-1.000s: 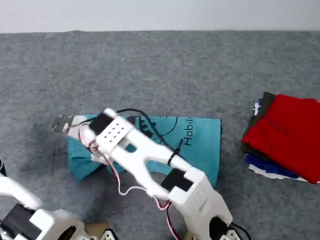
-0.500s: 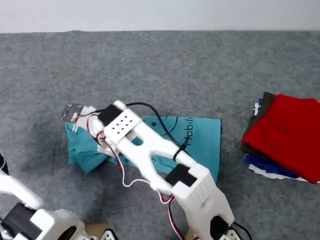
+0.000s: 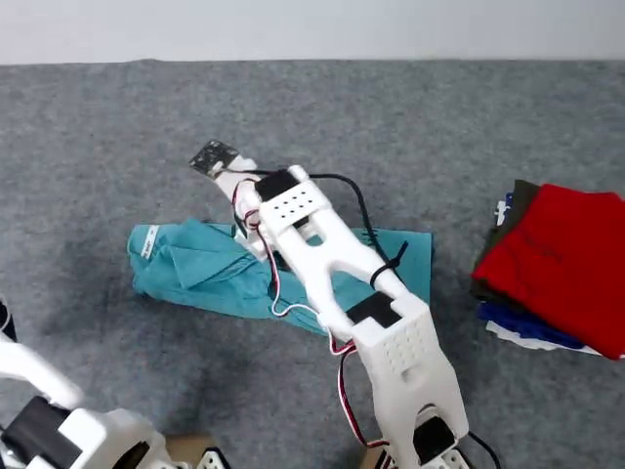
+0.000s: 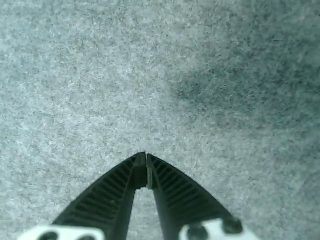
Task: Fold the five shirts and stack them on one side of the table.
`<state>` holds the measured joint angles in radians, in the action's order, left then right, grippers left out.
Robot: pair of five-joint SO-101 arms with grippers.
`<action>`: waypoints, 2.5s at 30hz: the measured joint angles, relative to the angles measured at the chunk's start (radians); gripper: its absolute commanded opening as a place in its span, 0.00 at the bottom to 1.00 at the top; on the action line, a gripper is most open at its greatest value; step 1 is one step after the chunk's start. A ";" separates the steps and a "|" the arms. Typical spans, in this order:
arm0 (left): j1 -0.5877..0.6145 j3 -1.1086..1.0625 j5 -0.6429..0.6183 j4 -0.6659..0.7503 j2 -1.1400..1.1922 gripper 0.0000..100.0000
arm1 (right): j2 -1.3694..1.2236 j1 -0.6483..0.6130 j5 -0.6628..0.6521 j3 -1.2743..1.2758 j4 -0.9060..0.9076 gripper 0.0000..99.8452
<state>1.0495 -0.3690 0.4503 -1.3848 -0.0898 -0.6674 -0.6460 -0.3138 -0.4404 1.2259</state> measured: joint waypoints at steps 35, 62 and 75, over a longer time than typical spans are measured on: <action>0.000 0.000 0.000 0.000 0.000 0.01 | -0.230 -0.137 -0.210 -0.404 0.005 0.05; -0.061 -0.006 0.000 -0.051 -0.107 0.01 | -0.253 -0.141 -0.133 -0.749 0.528 0.03; -0.061 -0.006 0.003 -0.061 -0.278 0.01 | -0.457 -0.163 -0.107 -0.756 0.528 0.01</action>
<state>0.9881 -0.3751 0.4534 -1.4461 -0.3675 -1.1247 -0.8086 -0.4212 -1.1968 1.7538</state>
